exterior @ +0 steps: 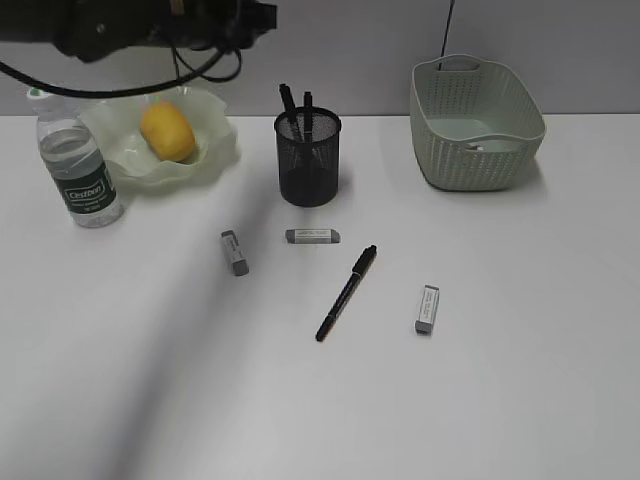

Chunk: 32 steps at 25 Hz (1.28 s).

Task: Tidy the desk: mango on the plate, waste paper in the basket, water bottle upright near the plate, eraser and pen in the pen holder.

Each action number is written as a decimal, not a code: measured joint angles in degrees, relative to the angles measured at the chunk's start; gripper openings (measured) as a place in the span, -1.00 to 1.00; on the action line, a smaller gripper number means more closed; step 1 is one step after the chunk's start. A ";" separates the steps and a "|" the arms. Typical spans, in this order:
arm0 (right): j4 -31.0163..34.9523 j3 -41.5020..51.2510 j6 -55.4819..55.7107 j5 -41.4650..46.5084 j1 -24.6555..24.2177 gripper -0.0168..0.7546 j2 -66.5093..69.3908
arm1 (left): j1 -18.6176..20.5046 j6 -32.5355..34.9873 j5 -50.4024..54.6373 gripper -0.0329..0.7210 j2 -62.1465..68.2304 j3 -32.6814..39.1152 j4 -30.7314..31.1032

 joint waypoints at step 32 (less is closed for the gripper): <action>0.00 0.00 0.12 -0.19 0.00 0.30 0.00 | 23.66 30.65 39.47 0.11 -55.18 37.84 -29.16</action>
